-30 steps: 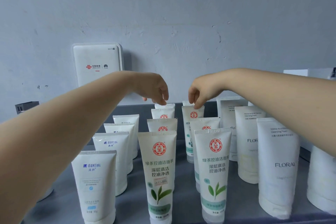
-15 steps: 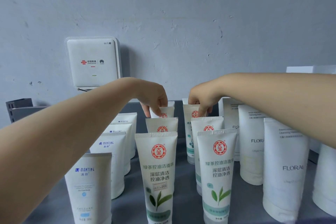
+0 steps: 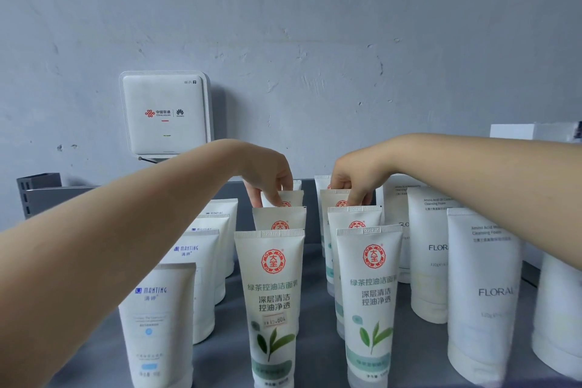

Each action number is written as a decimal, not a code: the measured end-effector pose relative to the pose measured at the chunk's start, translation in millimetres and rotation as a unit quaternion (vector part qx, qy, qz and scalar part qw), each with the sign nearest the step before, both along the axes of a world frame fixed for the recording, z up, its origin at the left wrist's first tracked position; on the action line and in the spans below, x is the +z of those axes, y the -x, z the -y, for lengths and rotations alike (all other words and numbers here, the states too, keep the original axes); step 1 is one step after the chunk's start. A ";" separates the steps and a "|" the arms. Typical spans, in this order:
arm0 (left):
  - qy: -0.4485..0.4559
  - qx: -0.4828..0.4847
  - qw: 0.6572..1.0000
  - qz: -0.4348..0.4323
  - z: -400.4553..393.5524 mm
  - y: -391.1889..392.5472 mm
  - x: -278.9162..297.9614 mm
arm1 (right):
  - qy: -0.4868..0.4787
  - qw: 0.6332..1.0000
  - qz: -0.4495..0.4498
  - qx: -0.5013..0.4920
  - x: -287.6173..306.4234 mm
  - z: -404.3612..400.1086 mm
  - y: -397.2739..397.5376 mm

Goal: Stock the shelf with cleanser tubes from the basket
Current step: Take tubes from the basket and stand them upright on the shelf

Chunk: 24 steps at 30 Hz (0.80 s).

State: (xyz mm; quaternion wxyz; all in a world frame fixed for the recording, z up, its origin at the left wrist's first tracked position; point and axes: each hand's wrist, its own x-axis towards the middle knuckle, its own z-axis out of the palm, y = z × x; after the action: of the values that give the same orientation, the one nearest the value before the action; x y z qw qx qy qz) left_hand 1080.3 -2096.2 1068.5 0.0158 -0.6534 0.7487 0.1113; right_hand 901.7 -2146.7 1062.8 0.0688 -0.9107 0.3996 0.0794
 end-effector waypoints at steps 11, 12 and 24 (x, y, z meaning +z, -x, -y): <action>-0.007 0.004 1.000 0.015 -1.9 0.7 1.9 | -0.008 1.000 0.001 0.007 -0.5 0.6 1.0; -0.007 0.004 1.000 0.017 -1.7 0.8 1.6 | -0.008 1.000 0.000 0.007 0.2 0.0 1.0; 0.123 -0.014 0.992 -0.033 25.5 -9.9 28.3 | 0.080 0.991 0.098 -0.052 35.4 31.6 2.5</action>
State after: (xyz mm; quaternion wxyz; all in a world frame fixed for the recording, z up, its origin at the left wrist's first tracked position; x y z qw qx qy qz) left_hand 1090.2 -2121.7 1096.8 -0.0878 -0.6360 0.7657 0.0392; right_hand 899.2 -2178.3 1098.2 0.0386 -0.8945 0.4431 -0.0456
